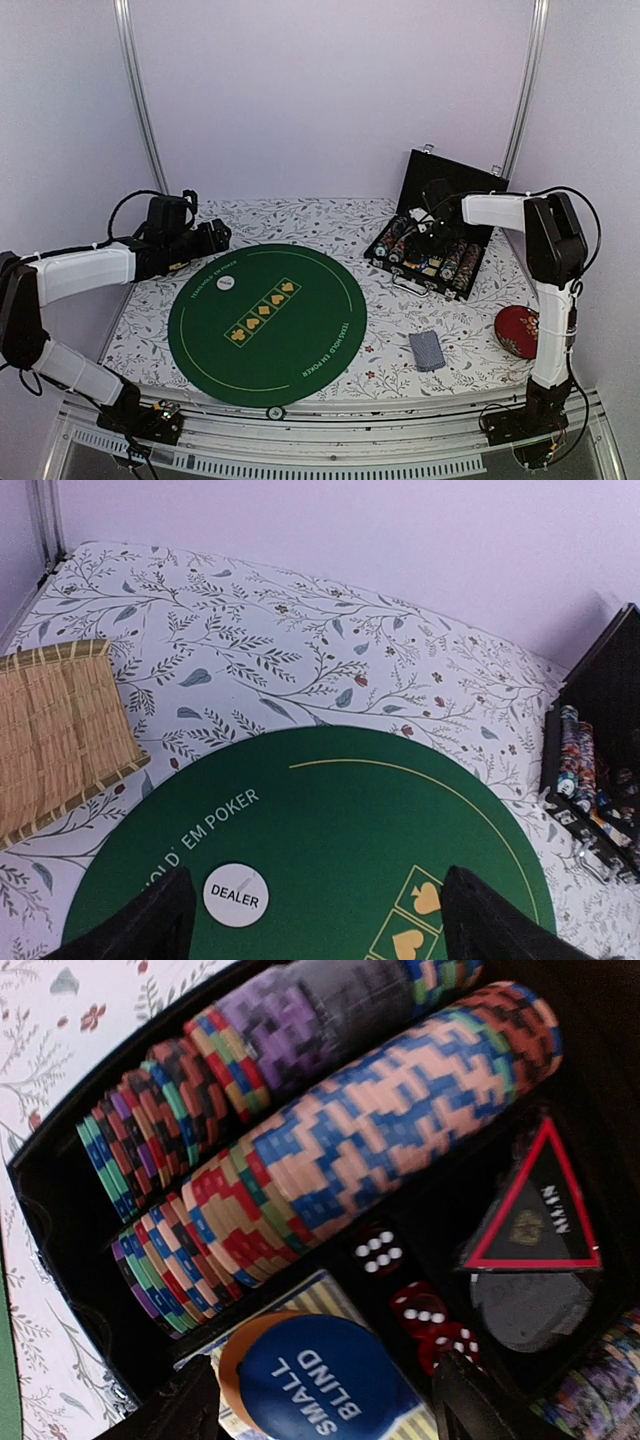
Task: Distribute texas hold em gaming equipment
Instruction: Pick up the small blind button from the chip case.
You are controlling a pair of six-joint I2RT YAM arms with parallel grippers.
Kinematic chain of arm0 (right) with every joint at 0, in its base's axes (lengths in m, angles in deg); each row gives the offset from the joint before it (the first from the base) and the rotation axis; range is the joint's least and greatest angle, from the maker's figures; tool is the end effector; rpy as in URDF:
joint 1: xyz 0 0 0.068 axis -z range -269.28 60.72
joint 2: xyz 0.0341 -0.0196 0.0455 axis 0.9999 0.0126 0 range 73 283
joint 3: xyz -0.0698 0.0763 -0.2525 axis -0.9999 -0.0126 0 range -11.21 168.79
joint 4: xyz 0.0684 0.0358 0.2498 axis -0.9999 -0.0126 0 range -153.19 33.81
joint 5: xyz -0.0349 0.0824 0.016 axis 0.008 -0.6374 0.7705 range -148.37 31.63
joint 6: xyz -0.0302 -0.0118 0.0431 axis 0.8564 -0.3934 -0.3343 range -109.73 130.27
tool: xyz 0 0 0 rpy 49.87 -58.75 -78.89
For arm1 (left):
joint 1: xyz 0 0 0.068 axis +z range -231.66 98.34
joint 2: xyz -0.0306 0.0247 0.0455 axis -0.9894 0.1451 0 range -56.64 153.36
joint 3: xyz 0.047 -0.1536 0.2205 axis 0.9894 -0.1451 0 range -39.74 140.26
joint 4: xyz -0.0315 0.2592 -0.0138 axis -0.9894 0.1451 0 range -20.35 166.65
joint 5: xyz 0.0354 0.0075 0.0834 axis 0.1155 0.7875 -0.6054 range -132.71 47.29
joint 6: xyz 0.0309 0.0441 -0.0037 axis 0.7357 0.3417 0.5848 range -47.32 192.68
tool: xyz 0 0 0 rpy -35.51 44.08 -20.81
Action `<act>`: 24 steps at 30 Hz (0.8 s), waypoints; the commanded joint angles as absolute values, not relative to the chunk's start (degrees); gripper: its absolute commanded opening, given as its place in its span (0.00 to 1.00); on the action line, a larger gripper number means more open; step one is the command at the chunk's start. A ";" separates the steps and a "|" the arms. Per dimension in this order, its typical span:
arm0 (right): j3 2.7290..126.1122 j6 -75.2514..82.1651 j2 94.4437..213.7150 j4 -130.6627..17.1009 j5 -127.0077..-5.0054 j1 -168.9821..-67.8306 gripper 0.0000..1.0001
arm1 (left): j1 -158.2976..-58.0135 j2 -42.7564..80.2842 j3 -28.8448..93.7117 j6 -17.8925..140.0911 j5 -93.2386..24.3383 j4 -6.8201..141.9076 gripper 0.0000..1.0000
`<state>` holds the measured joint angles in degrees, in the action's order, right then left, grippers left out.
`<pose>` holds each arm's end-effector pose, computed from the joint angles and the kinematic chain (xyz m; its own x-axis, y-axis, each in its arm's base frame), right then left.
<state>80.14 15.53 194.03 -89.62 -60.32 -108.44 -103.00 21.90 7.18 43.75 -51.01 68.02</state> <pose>0.4230 0.1483 0.1727 -0.8075 -0.3776 -0.4531 -0.4184 0.9082 -0.0112 0.2834 -0.1053 0.2402 -0.5255 -0.3086 -0.7929 -0.0120 0.9345 -0.3557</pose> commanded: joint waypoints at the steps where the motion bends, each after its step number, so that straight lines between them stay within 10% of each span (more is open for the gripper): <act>1: 81.25 16.77 196.52 -90.02 -58.95 -109.32 0.74 | -103.49 22.20 8.79 44.46 -50.92 68.42 0.87; 24: 80.91 16.54 195.70 -90.59 -55.20 -109.98 0.37 | -103.46 22.89 9.39 45.35 -50.89 68.50 0.87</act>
